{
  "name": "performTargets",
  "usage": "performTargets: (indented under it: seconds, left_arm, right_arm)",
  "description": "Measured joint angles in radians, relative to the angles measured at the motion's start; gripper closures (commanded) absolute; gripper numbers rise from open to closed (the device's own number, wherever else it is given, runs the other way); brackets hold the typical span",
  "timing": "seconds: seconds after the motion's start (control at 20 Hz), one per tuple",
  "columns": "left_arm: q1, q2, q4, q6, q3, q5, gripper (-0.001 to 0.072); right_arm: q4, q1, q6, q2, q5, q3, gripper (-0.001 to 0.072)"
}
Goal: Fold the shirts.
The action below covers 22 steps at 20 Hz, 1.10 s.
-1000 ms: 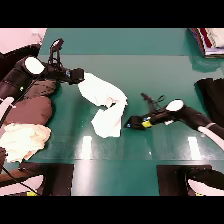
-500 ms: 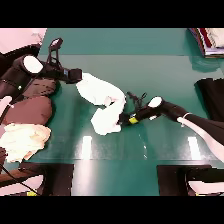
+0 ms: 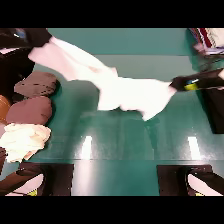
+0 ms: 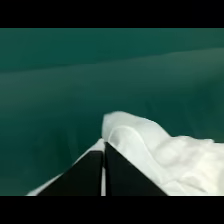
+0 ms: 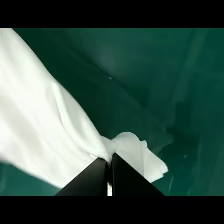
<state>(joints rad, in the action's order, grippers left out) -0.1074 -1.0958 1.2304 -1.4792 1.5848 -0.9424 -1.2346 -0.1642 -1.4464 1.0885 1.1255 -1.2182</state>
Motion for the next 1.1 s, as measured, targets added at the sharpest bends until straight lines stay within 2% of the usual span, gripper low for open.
performTargets:
  seconds: [0.1,0.3,0.55,0.85,1.1]
  left_arm:
    - [0.002,0.059,0.010,0.008,0.021,-0.016,0.0687]
    - [0.003,0.112,0.021,0.018,-0.006,-0.135,0.0687]
    - [0.003,0.127,0.027,0.020,-0.308,-0.192,0.0687]
    - [0.004,0.131,0.027,0.022,-0.784,-0.090,0.0686]
    - [0.004,0.132,0.027,0.021,-0.859,-0.014,0.0686]
  right_arm:
    - [-0.051,0.052,0.000,-0.080,0.019,-0.065,0.0698]
    - [-0.102,0.092,0.000,-0.199,0.036,-0.095,0.0698]
    - [-0.121,0.052,0.000,-0.274,0.077,0.100,0.0698]
    - [-0.127,0.028,-0.003,-0.272,0.099,0.333,0.0698]
    - [-0.122,0.026,-0.004,-0.245,0.120,0.378,0.0698]
